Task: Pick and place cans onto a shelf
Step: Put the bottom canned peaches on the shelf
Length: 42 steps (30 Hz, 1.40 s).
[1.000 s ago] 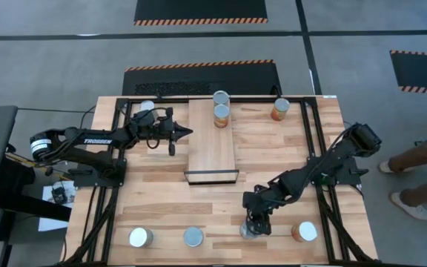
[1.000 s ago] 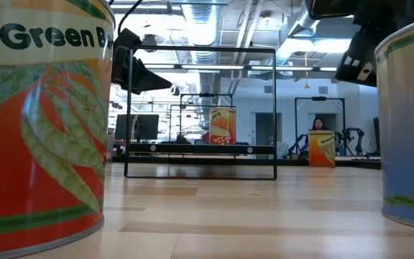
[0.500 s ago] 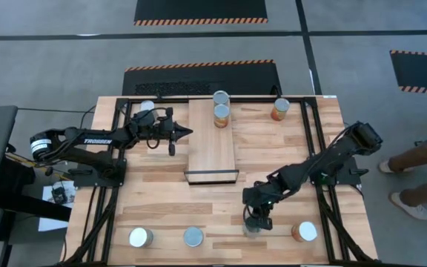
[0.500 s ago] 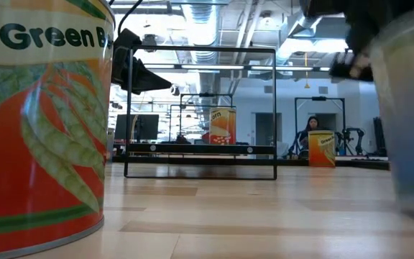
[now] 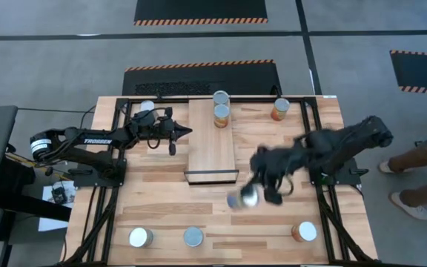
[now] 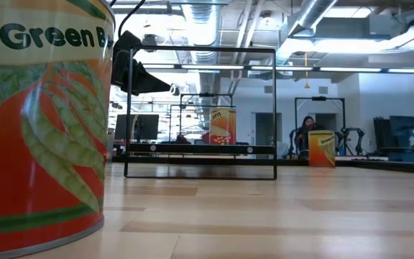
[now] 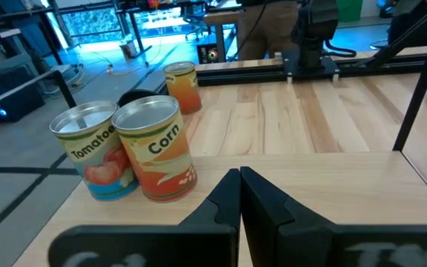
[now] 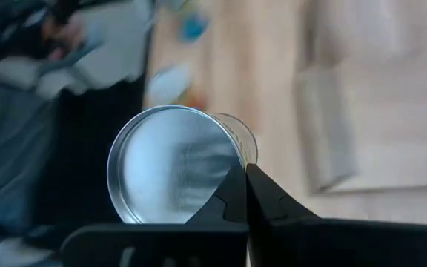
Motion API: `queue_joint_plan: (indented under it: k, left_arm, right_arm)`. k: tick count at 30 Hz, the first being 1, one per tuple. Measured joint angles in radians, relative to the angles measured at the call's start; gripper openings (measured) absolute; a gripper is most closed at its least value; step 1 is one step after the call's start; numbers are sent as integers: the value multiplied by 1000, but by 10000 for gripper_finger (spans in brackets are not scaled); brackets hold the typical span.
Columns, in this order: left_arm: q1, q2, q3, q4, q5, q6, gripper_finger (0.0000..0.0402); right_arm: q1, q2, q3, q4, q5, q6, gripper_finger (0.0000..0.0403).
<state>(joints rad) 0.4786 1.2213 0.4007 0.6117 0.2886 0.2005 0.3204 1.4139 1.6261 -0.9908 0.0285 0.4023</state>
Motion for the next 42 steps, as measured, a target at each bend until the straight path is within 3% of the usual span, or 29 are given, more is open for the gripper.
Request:
queue_joint_plan:
  k: [6,12,17,27,42]
  left_arm:
    - [0,0,0,0,0,0,0]
    - [0,0,0,-1,0,0,0]
    - [0,0,0,-4,0,0,0]
    - [0,0,0,-26,0,19,0]
    - [0,0,0,-25,0,15,0]
  right_arm:
    - [-238,59,240,-137,97,-159,4]
    - [-529,165,273,-189,-46,-232,4]
    - [-661,302,248,-220,-131,-289,3]
    - [-684,478,248,-205,-167,-325,3]
    - [-685,498,234,-126,-106,-297,5]
